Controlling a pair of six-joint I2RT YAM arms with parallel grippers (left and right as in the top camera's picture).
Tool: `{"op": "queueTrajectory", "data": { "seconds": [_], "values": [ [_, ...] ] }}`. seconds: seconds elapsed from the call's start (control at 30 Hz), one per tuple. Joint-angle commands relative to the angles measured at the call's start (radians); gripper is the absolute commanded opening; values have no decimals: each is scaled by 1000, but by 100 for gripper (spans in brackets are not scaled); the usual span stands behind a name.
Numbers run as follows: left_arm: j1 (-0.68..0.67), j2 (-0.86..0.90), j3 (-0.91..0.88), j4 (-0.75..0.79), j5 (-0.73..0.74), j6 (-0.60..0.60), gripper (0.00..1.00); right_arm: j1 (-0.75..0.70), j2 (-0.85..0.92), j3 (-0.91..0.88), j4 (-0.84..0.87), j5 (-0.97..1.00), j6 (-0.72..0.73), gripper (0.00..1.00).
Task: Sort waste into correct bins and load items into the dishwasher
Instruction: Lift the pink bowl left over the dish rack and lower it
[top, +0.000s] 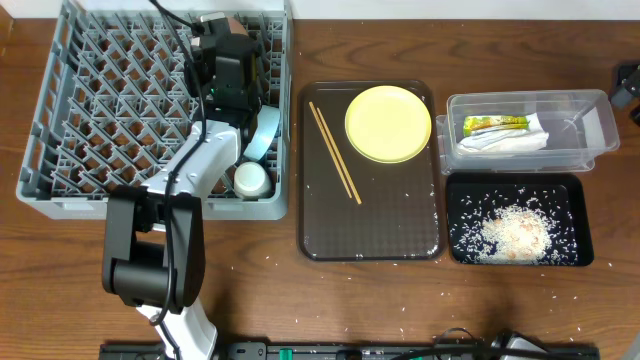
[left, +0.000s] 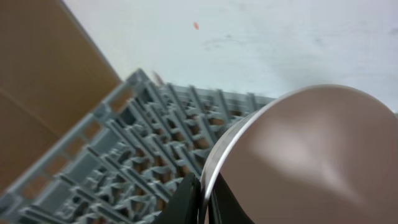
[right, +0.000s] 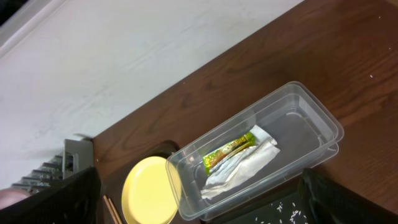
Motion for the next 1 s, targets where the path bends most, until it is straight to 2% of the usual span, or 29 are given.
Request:
{"op": "queueTrajectory", "data": {
  "seconds": [0.0, 0.23, 0.5, 0.7, 0.97],
  "values": [
    [2, 10, 0, 25, -101, 92, 7, -10, 3, 14, -2, 0, 13, 99],
    [-17, 45, 0, 62, -101, 111, 7, -10, 3, 14, -2, 0, 13, 99],
    [-52, 139, 0, 269, -106, 308, 7, -10, 3, 14, -2, 0, 13, 99],
    [-52, 168, 0, 349, -140, 378, 7, -10, 3, 14, -2, 0, 13, 99],
    [-55, 171, 0, 343, -188, 410, 7, -10, 3, 14, -2, 0, 13, 99]
  ]
}}
